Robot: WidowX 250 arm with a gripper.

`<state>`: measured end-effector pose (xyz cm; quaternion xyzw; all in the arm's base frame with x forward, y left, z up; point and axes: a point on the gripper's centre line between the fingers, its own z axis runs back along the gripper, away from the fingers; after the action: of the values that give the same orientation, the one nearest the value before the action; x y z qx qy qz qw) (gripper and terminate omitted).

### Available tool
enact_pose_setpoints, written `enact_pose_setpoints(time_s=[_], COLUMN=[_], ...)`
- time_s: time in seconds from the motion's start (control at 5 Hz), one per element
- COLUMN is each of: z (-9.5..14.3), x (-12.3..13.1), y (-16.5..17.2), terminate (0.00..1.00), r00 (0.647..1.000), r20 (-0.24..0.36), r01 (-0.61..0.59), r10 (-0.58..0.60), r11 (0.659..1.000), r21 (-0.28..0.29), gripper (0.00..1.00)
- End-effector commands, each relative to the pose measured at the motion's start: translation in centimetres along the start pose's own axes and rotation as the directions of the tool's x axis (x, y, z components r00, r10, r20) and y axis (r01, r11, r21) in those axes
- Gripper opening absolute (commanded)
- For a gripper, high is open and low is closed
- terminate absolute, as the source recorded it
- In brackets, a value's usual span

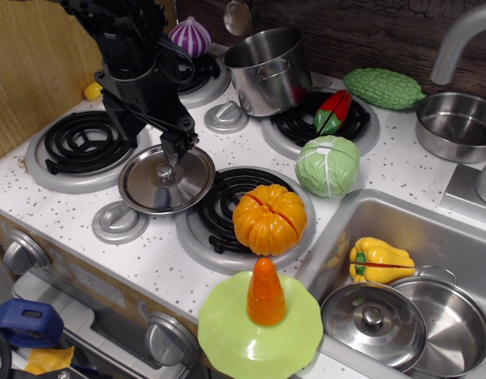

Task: Put lid on stove

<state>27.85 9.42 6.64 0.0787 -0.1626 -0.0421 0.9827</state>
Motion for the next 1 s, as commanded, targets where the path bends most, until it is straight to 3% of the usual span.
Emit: enact_pose_setpoints(time_s=[0.0, 0.2, 0.8], z=[0.0, -1.4, -3.6], x=[0.0, -0.2, -0.6], y=[0.0, 0.3, 1.0], terminate=[0.00, 0.00, 0.00], r00=[1.000, 0.999, 0.997], r20=[0.000, 0.037, 0.072], r01=[0.000, 0.004, 0.013], r10=[0.000, -0.005, -0.010], r11=[1.000, 1.000, 0.999], r21=[0.000, 0.012, -0.047], gripper=[1.00, 1.00, 1.00])
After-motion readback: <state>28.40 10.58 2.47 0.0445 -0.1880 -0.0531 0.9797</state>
